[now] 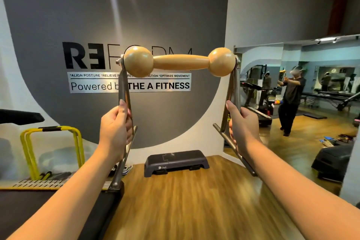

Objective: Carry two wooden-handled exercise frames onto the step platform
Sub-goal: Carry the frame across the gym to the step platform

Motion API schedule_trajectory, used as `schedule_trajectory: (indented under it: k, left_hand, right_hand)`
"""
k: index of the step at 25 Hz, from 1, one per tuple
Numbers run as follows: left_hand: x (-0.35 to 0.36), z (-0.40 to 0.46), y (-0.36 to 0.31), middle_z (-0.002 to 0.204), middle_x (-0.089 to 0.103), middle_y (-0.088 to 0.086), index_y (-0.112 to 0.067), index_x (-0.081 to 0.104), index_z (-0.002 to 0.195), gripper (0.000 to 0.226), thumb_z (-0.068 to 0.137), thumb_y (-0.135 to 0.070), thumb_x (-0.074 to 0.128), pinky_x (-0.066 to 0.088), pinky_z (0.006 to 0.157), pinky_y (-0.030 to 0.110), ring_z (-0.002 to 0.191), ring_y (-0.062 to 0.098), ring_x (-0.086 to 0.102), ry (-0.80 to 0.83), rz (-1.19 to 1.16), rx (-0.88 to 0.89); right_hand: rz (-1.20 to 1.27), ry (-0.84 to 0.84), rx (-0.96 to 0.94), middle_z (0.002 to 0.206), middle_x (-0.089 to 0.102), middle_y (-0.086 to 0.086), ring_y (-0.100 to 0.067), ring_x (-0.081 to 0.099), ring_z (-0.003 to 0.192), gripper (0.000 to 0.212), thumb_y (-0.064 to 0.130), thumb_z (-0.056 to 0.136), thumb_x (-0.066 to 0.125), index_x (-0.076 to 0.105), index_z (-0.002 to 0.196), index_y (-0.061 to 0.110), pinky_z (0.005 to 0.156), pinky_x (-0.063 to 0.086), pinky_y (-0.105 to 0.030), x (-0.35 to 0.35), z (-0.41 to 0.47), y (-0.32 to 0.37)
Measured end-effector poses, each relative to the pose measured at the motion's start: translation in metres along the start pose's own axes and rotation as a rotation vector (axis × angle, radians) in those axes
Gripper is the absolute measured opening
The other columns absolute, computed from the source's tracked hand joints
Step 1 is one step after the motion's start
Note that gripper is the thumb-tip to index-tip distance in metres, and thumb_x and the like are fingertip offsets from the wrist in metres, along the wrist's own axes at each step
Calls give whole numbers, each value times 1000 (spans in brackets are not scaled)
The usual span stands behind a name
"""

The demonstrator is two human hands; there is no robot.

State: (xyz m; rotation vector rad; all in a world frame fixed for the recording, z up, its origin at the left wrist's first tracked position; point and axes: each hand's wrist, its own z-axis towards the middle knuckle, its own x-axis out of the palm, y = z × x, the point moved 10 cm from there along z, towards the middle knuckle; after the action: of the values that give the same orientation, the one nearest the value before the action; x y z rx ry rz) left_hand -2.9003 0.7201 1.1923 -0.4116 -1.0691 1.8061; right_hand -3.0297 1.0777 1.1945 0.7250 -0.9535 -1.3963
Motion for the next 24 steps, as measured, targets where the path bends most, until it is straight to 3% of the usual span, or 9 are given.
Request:
schedule_trajectory:
  k: [3,6,11,14,19,24]
  left_hand:
    - [16,57,45,55,35,0,-16,52,81,48,104,-58,46,24,36,24,40,14,28,-38,14,17]
    - [25,110,91,53,34,-1,-18,52,78,48,105,-58,46,22,38,25,40,15,26,-45,34,21]
    - [29,227,193,54,37,-3,-23,55,75,48,101,-63,47,26,36,23,41,13,30,-33,26,10]
    - [38,301,245,54,36,-3,-25,55,74,47,102,-61,47,24,36,22,39,12,28,-4,-3,-40]
    - [52,430,322,53,37,-4,-31,60,69,47,102,-62,46,23,36,22,38,12,27,21,-10,-45]
    - [71,517,407,56,39,-3,-23,57,78,46,104,-58,44,23,37,23,41,12,28,-17,21,-47]
  right_hand:
    - [-5,24,-23,48,47,9,-15,44,49,48,58,90,68,62,70,16,52,33,-31,31,74,-40]
    - [57,51,-5,49,45,6,-13,42,43,46,54,92,69,64,74,12,45,32,-28,64,132,-87]
    - [63,63,16,46,48,12,-5,44,40,43,46,97,67,67,56,34,42,35,-24,139,232,-175]
    - [60,59,28,47,52,12,-2,46,40,41,49,95,67,68,56,38,39,36,-20,180,290,-207]
    - [55,37,14,46,54,14,0,51,38,34,44,99,65,63,70,26,37,37,-14,246,398,-261]
    - [15,43,4,51,47,7,-6,44,43,41,48,98,64,57,72,17,41,35,-22,292,501,-339]
